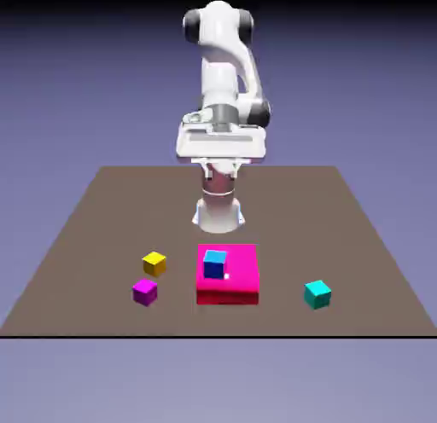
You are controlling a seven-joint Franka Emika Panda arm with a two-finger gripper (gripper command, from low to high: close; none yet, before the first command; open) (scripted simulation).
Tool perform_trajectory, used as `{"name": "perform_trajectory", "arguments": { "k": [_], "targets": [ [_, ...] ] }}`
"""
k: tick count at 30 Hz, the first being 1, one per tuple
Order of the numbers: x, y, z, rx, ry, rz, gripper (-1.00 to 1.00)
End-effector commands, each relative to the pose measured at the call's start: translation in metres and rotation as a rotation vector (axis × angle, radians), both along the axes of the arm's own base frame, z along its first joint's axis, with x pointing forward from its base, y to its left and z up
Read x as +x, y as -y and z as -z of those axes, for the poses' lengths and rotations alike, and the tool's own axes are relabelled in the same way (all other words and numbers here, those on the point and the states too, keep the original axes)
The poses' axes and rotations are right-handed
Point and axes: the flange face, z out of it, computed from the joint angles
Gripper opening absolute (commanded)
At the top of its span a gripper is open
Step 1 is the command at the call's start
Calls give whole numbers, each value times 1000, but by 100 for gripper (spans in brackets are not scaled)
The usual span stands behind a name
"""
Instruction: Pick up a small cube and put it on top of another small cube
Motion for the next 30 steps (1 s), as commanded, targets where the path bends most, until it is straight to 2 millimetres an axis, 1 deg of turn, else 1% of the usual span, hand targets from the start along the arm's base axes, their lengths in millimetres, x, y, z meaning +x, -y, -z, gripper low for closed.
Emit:
{"name": "perform_trajectory", "arguments": {
  "k": [1,4,7,12,17,22,23,24,29,30],
  "targets": [
    [7,-10,9,-2,-32,-15,0],
    [23,-40,36,-11,-127,-59,0],
    [36,-73,67,-23,-221,-102,0],
    [46,-129,123,-49,-376,-172,0],
    [42,-185,183,-83,-527,-237,0],
    [22,-240,247,-124,-675,-298,0],
    [19,-247,255,-129,-693,-305,0],
    [19,-247,255,-129,-693,-305,0],
    [22,-248,318,-128,-693,-305,0],
    [21,-248,324,-129,-693,-306,0]
  ]
}}
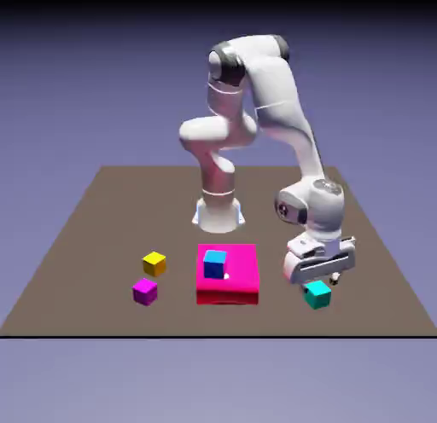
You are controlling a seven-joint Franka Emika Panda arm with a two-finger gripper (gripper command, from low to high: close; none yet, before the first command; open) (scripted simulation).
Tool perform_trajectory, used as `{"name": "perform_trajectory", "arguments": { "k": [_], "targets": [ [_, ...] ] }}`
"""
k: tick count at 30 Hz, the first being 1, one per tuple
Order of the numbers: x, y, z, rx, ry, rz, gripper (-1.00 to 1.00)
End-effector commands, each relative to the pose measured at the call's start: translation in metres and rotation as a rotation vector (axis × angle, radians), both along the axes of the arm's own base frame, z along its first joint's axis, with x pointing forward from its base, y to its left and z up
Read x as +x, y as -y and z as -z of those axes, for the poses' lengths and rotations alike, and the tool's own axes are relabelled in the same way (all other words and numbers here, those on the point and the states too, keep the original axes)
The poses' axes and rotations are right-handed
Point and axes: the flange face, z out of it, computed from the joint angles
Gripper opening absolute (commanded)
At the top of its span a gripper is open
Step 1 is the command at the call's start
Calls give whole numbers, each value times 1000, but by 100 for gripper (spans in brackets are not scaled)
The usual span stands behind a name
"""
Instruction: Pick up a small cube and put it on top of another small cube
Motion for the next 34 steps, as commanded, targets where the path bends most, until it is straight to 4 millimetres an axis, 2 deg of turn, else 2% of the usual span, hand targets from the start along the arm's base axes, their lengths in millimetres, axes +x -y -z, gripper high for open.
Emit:
{"name": "perform_trajectory", "arguments": {
  "k": [1,2,7,8,11,15,19,23,25,30,31,32,33,34],
  "targets": [
    [0,0,0,0,0,0,-100],
    [0,0,0,0,0,0,-100],
    [-2,1,-64,0,0,1,-100],
    [1,10,-75,-4,1,36,-100],
    [16,62,-106,-20,7,252,-100],
    [23,132,-144,-29,11,541,-100],
    [15,199,-179,-24,9,830,-100],
    [-6,259,-210,-4,2,1117,-100],
    [-10,267,-214,0,0,1156,-100],
    [-8,269,-145,-1,0,1155,-100],
    [-8,269,-144,-1,0,1155,-100],
    [-8,269,-144,-1,0,1155,100],
    [-8,269,-144,-1,0,1155,100],
    [-7,269,-157,-2,1,1156,100]
  ]
}}
